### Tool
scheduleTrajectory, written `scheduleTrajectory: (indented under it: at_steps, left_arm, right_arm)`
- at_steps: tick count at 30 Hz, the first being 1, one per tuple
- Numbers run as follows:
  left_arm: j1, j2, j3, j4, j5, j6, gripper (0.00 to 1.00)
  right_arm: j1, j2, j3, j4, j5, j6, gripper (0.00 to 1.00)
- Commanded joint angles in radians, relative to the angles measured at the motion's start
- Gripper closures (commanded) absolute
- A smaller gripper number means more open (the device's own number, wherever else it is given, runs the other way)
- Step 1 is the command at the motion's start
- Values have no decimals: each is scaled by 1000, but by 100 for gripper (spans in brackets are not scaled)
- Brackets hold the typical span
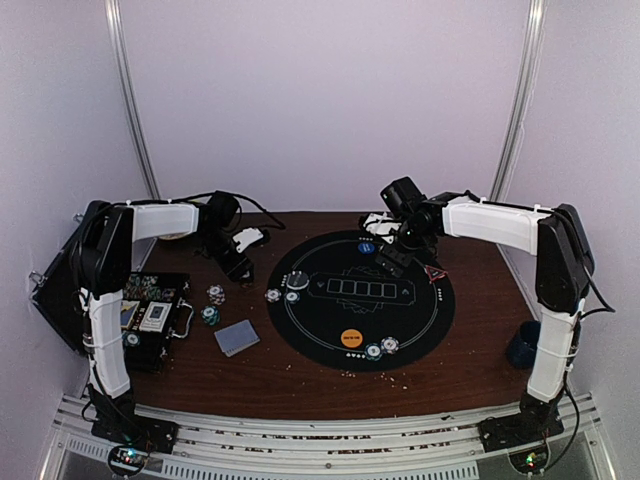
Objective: Distribute texas hold em gaming equipment
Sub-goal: Pick up the pile of poker chips from the pile of poker chips.
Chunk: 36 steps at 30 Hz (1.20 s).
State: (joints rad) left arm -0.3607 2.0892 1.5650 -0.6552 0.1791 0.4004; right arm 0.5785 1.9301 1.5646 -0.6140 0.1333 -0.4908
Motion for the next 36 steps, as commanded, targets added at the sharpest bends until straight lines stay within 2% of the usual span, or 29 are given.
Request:
scheduleTrajectory:
  at_steps: [1,8,12,22,36]
  left_arm:
    - [8,23,21,16,-3,-3,39]
    - [9,25,21,12,-4,-5,39]
    - [8,25,21,12,-5,-4,48]
    - [9,11,29,9,-23,-7,60]
    - [8,-84,3,36,-41,-8,63]
  right_arm:
    - [11,6,-12,11,23,0,0]
    - [14,4,-15,13,26,1,0]
    - [15,6,-14,13,26,1,0]
    - [16,5,-14,16,29,1,0]
    - [16,2,-16,22,38,0,0]
